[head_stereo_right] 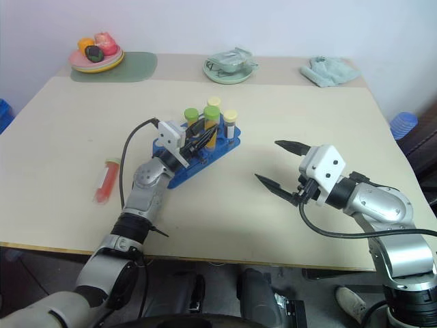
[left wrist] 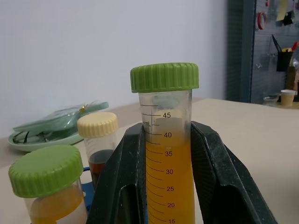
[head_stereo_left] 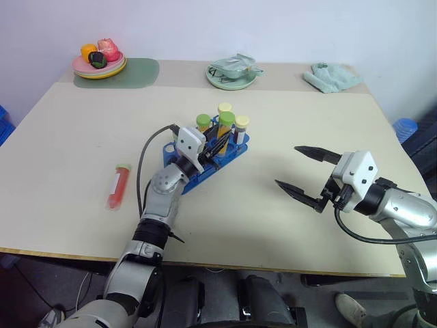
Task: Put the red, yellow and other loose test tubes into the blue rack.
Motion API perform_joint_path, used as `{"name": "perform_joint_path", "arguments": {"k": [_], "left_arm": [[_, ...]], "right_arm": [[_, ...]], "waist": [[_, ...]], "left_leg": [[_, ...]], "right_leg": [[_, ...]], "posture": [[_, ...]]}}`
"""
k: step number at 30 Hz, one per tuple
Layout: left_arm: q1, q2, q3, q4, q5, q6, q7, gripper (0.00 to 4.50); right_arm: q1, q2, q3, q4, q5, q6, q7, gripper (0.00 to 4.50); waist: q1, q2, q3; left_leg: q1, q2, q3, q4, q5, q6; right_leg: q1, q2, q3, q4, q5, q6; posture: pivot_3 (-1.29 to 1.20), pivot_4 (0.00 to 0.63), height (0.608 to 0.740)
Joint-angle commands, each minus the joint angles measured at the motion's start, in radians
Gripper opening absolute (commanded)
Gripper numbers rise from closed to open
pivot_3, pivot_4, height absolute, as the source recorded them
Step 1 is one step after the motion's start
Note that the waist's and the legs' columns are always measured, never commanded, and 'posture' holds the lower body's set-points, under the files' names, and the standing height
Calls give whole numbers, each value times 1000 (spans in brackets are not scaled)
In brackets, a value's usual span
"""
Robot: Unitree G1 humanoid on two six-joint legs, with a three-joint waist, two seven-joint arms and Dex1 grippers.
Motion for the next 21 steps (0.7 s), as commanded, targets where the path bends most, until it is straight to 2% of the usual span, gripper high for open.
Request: {"name": "perform_joint_path", "arguments": {"k": [1,21], "left_arm": [[17,11,1,43,25,19,9,762],[36,11,-21,56,25,20,-28,762]], "right_arm": [[2,-3,-32,-32,20,-13,0,4230],[15,-4,-40,-30,20,-15,1,4230]], "waist": [[0,0,0],[0,0,-1]], "left_leg": [[0,0,0,0,0,0],[0,0,0,0,0,0]], "right_leg": [[0,0,0,0,0,0],[0,0,0,0,0,0]], "posture": [[0,150,740],[0,150,740]]}}
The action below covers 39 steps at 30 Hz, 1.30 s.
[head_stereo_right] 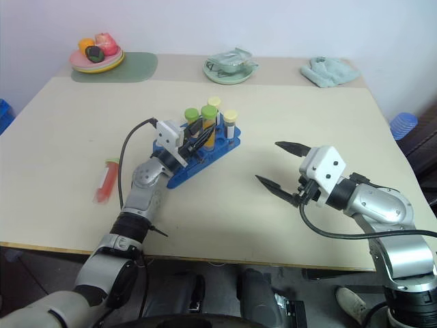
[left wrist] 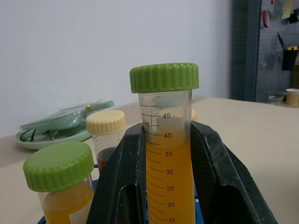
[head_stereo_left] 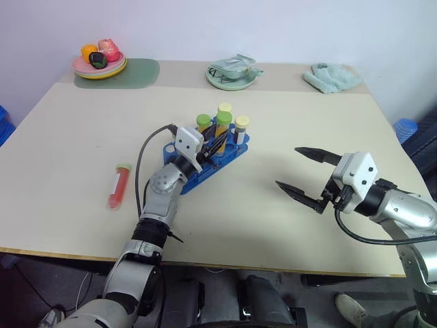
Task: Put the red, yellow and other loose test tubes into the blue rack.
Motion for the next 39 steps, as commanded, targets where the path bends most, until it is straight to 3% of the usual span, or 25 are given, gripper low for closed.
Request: {"name": "perform_joint_path", "arguments": {"k": [1,21,22,24,28,34,39], "left_arm": [[40,5,-19,41,26,26,-17,762],[-13,-15,9,155,43,-10,-9,762],[-13,-16,16,156,31,-10,-17,1554],[-13,-19,27,161,23,-14,-12,2124],[-15,-26,55,153,27,-40,47,4115],[14,-4,104,-91,-59,31,62,4115],[29,95,162,-423,-228,308,53,4115]], "right_arm": [[0,-4,-39,-31,19,-17,1,4230],[-3,-6,-45,-31,19,-15,3,4230],[-2,-5,-44,-32,19,-14,2,4230],[-3,-2,-41,-34,18,-13,-2,4230],[-8,-1,-37,-35,19,-11,-7,4230],[-14,0,-33,-23,18,-14,-7,4230],[-29,12,-13,13,12,-33,6,4230]], "waist": [[0,0,0],[3,0,-1],[2,0,-1],[2,1,-1],[1,1,-1],[-3,0,0],[-4,-1,1]], "left_leg": [[0,0,0,0,0,0],[0,0,0,0,0,0],[0,0,0,0,0,1],[0,0,0,0,0,1],[0,0,0,0,0,1],[-2,0,0,-1,0,1],[-5,0,0,-2,1,0]], "right_leg": [[0,0,0,0,0,0],[0,0,0,0,0,0],[0,0,0,0,0,0],[1,0,0,0,0,0],[0,0,0,0,0,0],[-2,0,0,0,0,0],[-6,0,0,0,0,0]], "posture": [[0,150,740],[0,150,740],[0,150,740],[0,150,740],[0,150,740],[0,150,740],[0,150,740]]}}
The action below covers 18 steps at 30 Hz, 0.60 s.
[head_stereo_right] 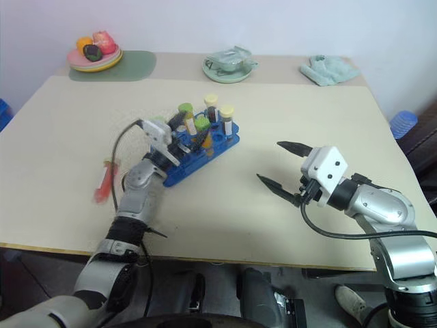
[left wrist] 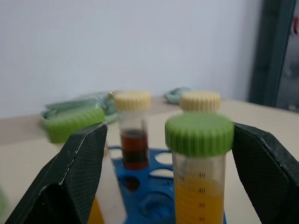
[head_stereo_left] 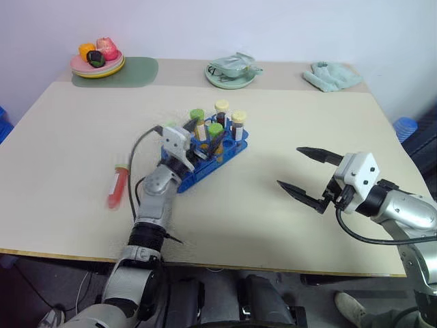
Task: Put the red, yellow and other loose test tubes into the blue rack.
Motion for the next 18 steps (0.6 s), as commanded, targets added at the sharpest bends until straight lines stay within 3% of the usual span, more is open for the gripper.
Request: {"name": "perform_joint_path", "arguments": {"k": [1,6,11,16,18], "left_arm": [[-8,69,55,-238,-137,162,-21,4115],[-49,124,138,-328,-266,367,53,4115],[-58,139,162,-341,-291,435,76,4115],[-76,287,249,-310,-142,739,432,4115],[-68,340,291,-383,-203,894,459,4115]], "right_arm": [[-26,11,1,14,10,-37,13,4230],[-61,22,34,44,6,-56,30,4230],[-82,31,55,67,-1,-66,34,4230],[-103,24,62,93,2,-78,57,4230],[-105,21,66,102,1,-84,70,4230]], "waist": [[2,0,0],[6,0,0],[4,0,0],[-7,-1,1],[-7,-1,1]], "left_leg": [[0,0,0,0,0,0],[1,0,0,0,0,0],[1,0,0,0,0,0],[1,0,0,-1,0,0],[1,0,0,-2,0,0]], "right_leg": [[0,0,0,0,0,0],[2,-1,0,-2,0,0],[2,0,0,-2,0,0],[0,1,0,-1,0,0],[0,1,0,0,0,0]], "posture": [[0,150,740],[0,150,740],[0,150,740],[0,150,740],[0,150,740]]}}
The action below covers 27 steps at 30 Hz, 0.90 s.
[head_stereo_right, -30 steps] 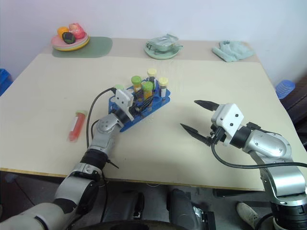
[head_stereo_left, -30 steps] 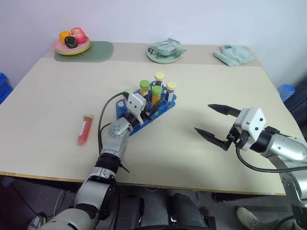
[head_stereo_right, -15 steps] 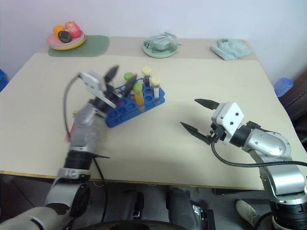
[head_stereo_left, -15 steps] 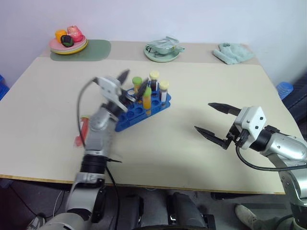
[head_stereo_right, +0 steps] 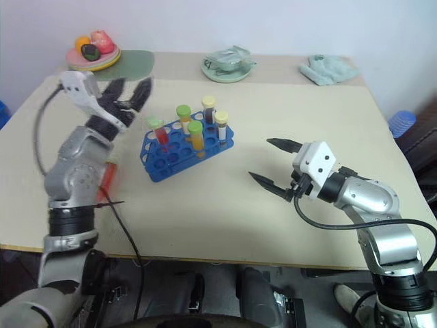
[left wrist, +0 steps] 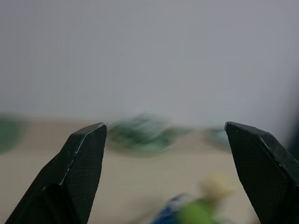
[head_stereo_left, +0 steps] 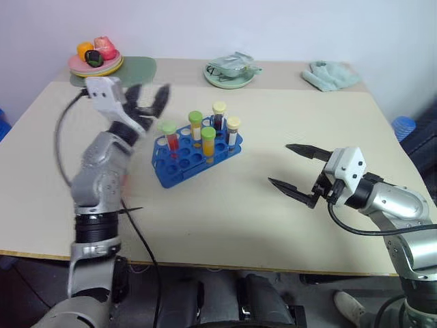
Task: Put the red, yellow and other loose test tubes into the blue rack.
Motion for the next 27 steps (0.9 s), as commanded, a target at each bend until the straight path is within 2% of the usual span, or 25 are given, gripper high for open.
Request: {"name": "perform_joint_path", "arguments": {"k": [1,2,6,8,13,16,18,21,25,27], "left_arm": [[-14,68,95,-138,-71,265,89,4115],[-21,87,123,-170,-104,355,105,4115],[-130,219,233,-203,-229,973,124,4115],[-120,354,168,-163,-306,1065,110,4115],[-41,728,-32,-42,-713,1070,160,4115],[-14,875,-136,4,-915,1070,238,4115],[-16,900,-180,50,-1017,1070,327,4115],[25,887,-218,74,-1160,1068,477,4115],[125,914,-322,67,-1453,869,786,4115],[120,881,-355,65,-1499,808,879,4115]], "right_arm": [[-16,-7,-7,1,7,-27,24,4230],[-18,-8,-7,5,10,-28,30,4230],[-13,-26,1,22,11,-44,86,4230],[-11,-34,4,39,10,-58,114,4230],[-28,-38,33,105,-8,-121,189,4230],[-62,-23,62,149,-21,-155,212,4230],[-86,-9,80,174,-28,-170,216,4230],[-105,2,97,194,-36,-187,221,4230],[-116,8,104,197,-34,-190,218,4230],[-118,9,104,196,-34,-189,213,4230]], "waist": [[4,-1,0],[6,-1,1],[14,-2,1],[9,-2,1],[-11,-2,2],[-13,-2,2],[-13,0,3],[-8,0,3],[-11,0,3],[-8,0,3]], "left_leg": [[0,0,0,0,0,0],[-1,0,0,0,0,0],[-6,0,-1,2,0,0],[-9,-1,-1,3,1,-2],[-8,-1,-1,0,4,-7],[-8,-1,-1,0,2,-5],[-8,-1,-1,0,1,-2],[-7,-1,-1,0,1,-3],[-8,-1,-1,1,1,-3],[-9,-1,-1,1,1,-3]], "right_leg": [[0,0,0,0,0,0],[0,-1,0,0,0,0],[-4,-1,-1,0,0,0],[-7,-1,-2,0,0,0],[-8,-2,-1,0,0,0],[-8,-2,-1,1,0,-1],[-8,-2,-1,1,1,-2],[-8,-2,-1,2,1,-2],[-9,-3,-1,2,1,-2],[-10,-3,-1,2,1,-2]], "posture": [[0,150,740],[0,150,740],[0,150,740],[0,150,740],[0,150,740],[0,150,740],[0,150,740],[0,150,740],[0,150,740],[0,150,740]]}}
